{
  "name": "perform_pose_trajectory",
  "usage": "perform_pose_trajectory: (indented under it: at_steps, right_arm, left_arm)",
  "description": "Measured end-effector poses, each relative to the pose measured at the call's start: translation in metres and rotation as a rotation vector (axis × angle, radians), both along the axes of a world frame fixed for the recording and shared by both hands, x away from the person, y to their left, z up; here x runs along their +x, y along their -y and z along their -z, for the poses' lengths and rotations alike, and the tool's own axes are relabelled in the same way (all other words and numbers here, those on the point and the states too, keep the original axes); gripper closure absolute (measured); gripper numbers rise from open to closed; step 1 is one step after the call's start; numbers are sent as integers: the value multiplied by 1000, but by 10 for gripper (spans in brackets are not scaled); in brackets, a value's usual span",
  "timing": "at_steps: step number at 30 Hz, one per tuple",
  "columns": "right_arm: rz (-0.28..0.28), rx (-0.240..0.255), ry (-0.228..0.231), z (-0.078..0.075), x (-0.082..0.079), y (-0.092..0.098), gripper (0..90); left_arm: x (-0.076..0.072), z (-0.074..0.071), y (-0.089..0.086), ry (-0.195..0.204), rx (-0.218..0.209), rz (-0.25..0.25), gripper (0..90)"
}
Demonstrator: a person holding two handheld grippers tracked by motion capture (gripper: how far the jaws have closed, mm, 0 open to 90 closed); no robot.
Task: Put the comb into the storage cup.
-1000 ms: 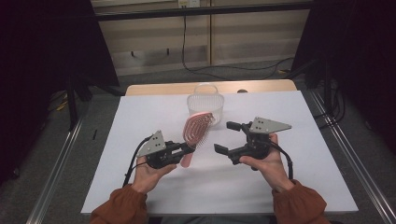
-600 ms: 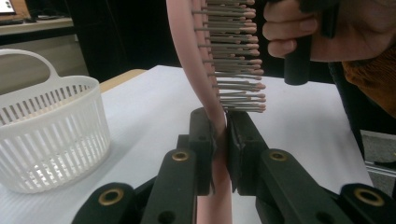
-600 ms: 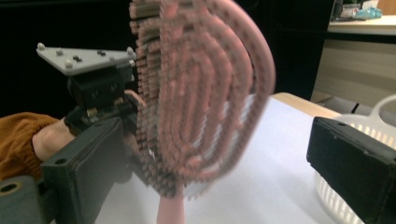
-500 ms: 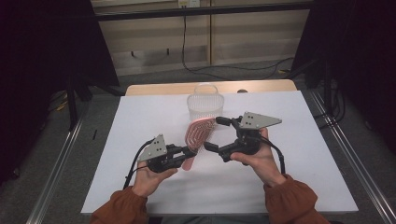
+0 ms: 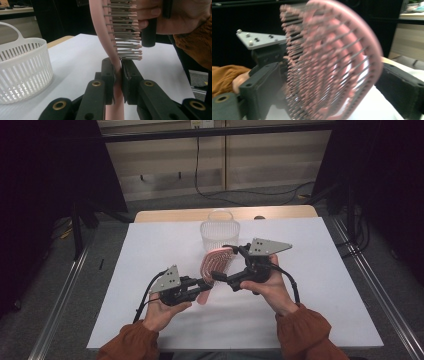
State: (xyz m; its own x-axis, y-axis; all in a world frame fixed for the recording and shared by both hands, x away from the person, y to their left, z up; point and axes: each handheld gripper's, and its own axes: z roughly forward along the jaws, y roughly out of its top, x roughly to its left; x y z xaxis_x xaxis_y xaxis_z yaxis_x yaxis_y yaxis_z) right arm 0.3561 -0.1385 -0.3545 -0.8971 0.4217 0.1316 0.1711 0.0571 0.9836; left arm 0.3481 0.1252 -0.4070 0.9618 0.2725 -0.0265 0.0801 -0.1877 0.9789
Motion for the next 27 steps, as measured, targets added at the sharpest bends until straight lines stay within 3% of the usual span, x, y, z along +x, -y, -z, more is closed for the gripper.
perform_pose_trajectory:
  at_steps: [8,10,16,20,27]
  right_arm:
    - [-50,11,-4,3,4,-2,198]
    - [-68,19,-6,4,4,-2,219]
    - [-91,16,-24,7,6,-5,259]
    - [-114,-2,-12,6,4,-3,316]
    - [-140,33,-17,8,3,3,370]
  left_arm:
    - [1,0,0,-7,-19,25,814]
    - [0,0,0,8,-10,8,814]
    - [0,0,1,-3,-13,30,814]
    - [1,1,1,-20,-19,43,814]
    - [2,4,4,-40,-32,75,814]
